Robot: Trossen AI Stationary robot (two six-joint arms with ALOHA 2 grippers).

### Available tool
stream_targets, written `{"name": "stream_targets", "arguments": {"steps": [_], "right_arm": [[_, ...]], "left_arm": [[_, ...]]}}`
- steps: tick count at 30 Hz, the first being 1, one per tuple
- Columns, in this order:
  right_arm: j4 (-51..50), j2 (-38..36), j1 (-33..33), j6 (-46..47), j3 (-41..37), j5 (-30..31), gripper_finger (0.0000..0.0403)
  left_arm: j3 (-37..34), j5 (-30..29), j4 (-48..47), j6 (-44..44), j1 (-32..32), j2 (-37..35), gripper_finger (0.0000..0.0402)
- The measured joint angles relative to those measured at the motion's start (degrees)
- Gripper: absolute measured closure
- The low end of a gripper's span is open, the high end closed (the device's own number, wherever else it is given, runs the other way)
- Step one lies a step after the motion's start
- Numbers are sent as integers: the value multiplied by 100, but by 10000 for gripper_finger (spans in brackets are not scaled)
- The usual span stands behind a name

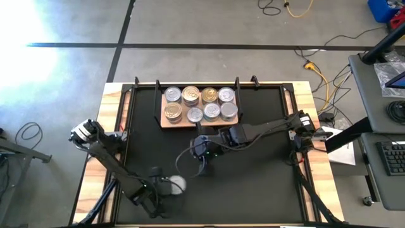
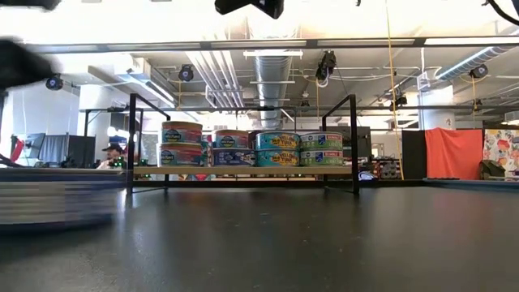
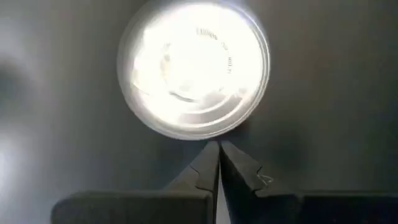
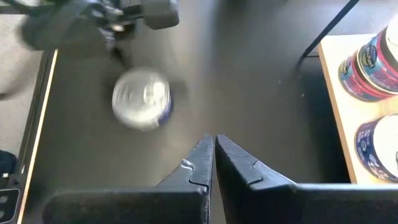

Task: Stack canned seafood by type on shelf
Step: Stack the blue tuna can on top of the other blue tuna can on the shelf

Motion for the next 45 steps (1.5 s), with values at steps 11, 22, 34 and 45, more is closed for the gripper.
{"name": "stream_targets", "arguments": {"steps": [11, 22, 34, 45], "right_arm": [[-265, -2, 249, 597, -476, 11, 390], [757, -2, 1100, 1874, -2051, -345, 390], [3884, -2, 1288, 3343, -3892, -40, 390], [4273, -2, 1288, 3619, -4311, 18, 390]], "left_arm": [[1328, -1740, -1644, 262, 500, 52, 402], [344, -1264, -1008, 13, 615, -8, 402], [-509, -1265, 1586, 970, 1479, 348, 402], [-506, -945, 2247, 2035, 1597, 497, 402]]}}
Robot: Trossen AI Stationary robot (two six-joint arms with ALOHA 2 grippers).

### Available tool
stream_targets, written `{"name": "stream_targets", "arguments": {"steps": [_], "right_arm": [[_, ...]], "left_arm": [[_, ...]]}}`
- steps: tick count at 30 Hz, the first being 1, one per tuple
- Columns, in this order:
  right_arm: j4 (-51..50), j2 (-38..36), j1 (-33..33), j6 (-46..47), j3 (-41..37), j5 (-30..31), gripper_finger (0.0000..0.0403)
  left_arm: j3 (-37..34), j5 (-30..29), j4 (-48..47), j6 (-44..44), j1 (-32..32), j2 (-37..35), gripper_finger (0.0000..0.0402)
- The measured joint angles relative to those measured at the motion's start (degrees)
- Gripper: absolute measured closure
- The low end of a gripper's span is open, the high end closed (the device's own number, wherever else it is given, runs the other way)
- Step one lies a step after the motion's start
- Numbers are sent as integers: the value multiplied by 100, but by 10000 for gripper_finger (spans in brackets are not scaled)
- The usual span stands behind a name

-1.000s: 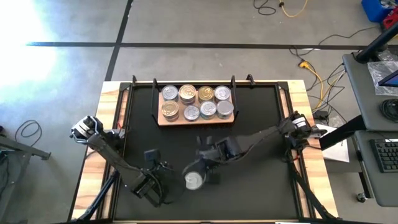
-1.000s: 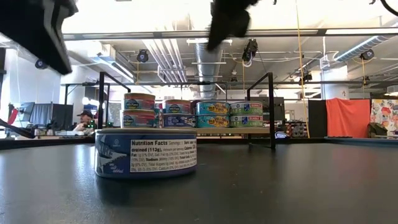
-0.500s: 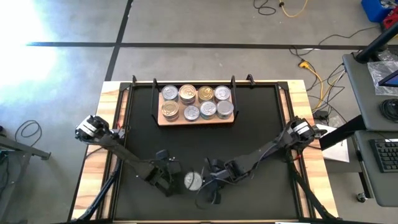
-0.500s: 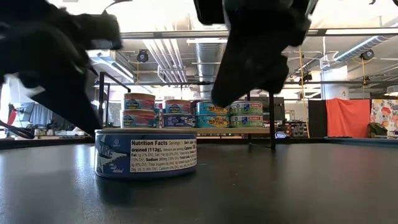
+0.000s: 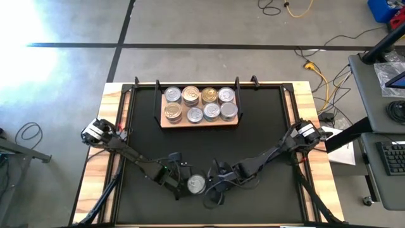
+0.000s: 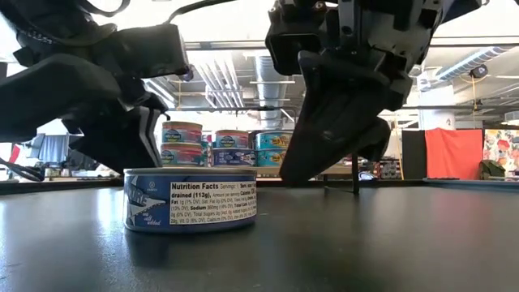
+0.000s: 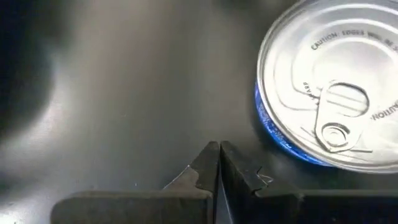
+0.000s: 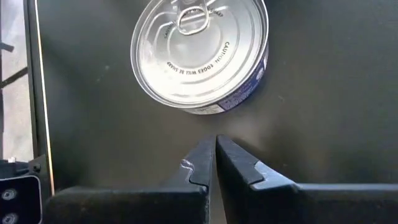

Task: Stack canned seafood by type on shelf
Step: Stack the blue tuna can on top of the other blue tuna can on the shelf

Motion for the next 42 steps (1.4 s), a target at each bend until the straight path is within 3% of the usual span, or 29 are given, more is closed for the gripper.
{"name": "stream_targets", "arguments": {"steps": [7, 14, 21, 29, 38, 42], "right_arm": [[86, 112, 0, 12, -12, 58, 390], [574, 539, 39, -146, 207, -167, 390], [-272, 478, -234, -605, 474, 287, 390], [-2019, 237, -455, -1247, 1012, 796, 390], [-1851, 303, -245, -1332, 934, 350, 390], [-1176, 513, -130, -1345, 916, -18, 390]], "left_arm": [[42, 476, 25, 170, -17, 0, 389], [35, 602, 31, 95, -148, 0, 318], [176, 1151, 14, 204, -220, 0, 255], [488, 1184, -922, -547, -432, -5, 204], [552, 755, -1047, -835, -586, -23, 145], [525, 663, -723, -919, -520, 59, 135]]}}
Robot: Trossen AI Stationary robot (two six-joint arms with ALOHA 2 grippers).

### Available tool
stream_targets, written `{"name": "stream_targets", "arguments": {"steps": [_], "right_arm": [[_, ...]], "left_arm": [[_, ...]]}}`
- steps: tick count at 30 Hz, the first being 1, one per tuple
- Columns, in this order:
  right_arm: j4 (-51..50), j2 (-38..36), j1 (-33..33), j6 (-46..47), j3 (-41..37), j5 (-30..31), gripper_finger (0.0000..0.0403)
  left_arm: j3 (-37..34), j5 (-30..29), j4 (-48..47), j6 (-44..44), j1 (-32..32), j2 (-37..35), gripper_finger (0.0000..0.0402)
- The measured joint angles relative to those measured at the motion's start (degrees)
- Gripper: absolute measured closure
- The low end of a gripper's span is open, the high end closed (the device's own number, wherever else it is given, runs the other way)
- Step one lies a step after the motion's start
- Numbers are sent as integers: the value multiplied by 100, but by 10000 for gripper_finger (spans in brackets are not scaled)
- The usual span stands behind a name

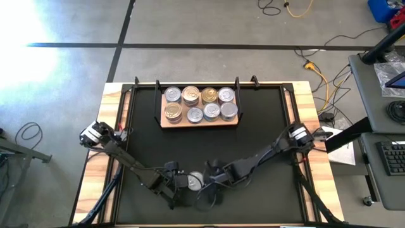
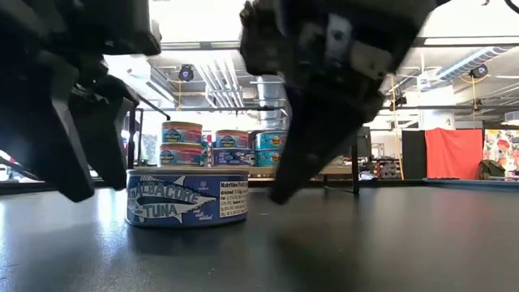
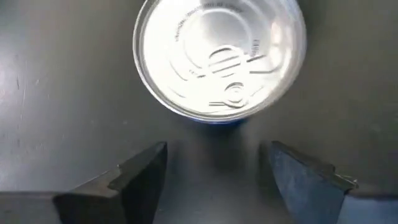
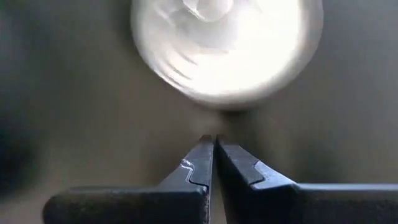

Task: Stack canned seafood by type on shelf
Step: Stack the blue tuna can on top of the other blue tuna can on the shelf

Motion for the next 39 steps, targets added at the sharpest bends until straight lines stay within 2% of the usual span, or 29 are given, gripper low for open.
{"name": "stream_targets", "arguments": {"steps": [4, 6, 9, 14, 20, 26, 30, 34, 39], "right_arm": [[966, 252, 111, -33, 2, -129, 390], [1064, 337, 127, -51, -2, -189, 390], [1069, 331, 105, -224, -13, -134, 390], [795, 298, -55, -393, -9, 439, 390], [482, 191, -240, -422, -9, 494, 390], [-117, -72, -239, -503, -9, 621, 390], [-73, -258, -74, -753, -9, 741, 390], [189, -246, 211, -794, -20, 956, 390], [477, 4, 480, -452, -28, 1073, 386]], "left_arm": [[-14, -28, 181, -70, 84, 60, 134], [-14, -29, 181, -67, 86, 80, 134], [-14, 63, 211, -59, 72, 92, 134], [19, 187, 203, -70, 79, 90, 134], [101, 275, 94, -20, 61, 55, 134], [318, 242, -696, 96, -15, -99, 134], [203, 176, -1033, 146, -20, -266, 134], [-84, 169, -936, 284, 161, -297, 134], [-333, -44, -816, 483, 435, -196, 138]]}}
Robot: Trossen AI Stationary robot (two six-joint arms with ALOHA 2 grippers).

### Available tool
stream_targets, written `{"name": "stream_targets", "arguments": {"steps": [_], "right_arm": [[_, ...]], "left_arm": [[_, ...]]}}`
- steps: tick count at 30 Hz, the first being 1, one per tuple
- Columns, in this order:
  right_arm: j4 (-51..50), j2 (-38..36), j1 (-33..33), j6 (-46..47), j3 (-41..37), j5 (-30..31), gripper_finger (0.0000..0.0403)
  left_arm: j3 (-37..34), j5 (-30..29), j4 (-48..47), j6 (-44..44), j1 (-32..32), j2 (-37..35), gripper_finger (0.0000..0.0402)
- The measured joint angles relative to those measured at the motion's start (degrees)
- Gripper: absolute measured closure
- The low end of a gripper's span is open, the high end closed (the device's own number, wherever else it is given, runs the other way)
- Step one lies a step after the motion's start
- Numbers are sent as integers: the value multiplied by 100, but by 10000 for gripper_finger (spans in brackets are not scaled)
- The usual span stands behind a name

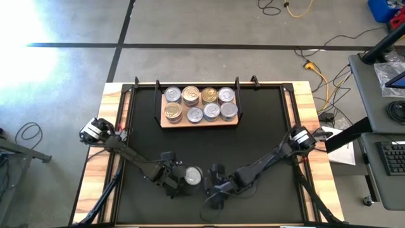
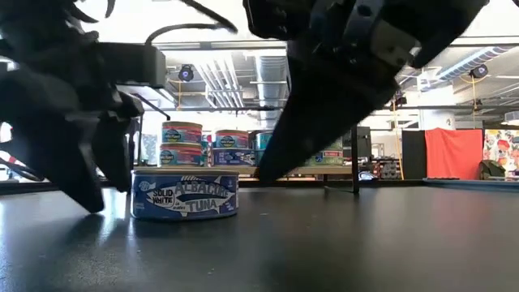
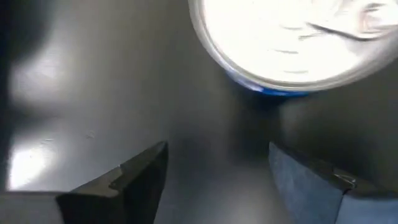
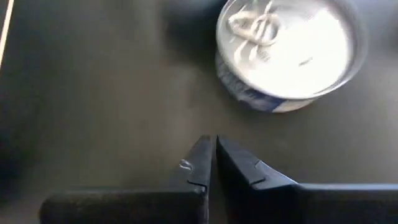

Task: Stack canned seafood by type on shelf
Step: Stack the blue tuna can on top of the other blue tuna can on the shelf

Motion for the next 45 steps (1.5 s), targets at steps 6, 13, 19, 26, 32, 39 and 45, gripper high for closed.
{"name": "stream_targets", "arguments": {"steps": [6, 13, 19, 26, 32, 39, 45], "right_arm": [[239, 271, 189, 835, -2, 122, 316], [272, 386, 157, 1095, -4, 1161, 189], [247, 380, -91, 560, 28, 1501, 132], [-638, 284, -288, 191, 178, 1659, 144], [-1303, 26, -247, 449, 469, 1385, 136], [-983, 35, -145, 951, 430, 1301, 68], [-238, 455, -140, 1212, 414, 1287, 13]], "left_arm": [[-106, -221, 138, 339, 253, 35, 164], [-158, -278, 833, 331, 376, 70, 185], [51, -167, 1046, 552, 231, 72, 190], [308, -8, 99, 494, 64, 43, 190], [29, 312, -619, 477, 15, -15, 190], [-269, 95, -291, 360, 116, -97, 190], [-321, -301, -46, 347, 308, -83, 190]]}}
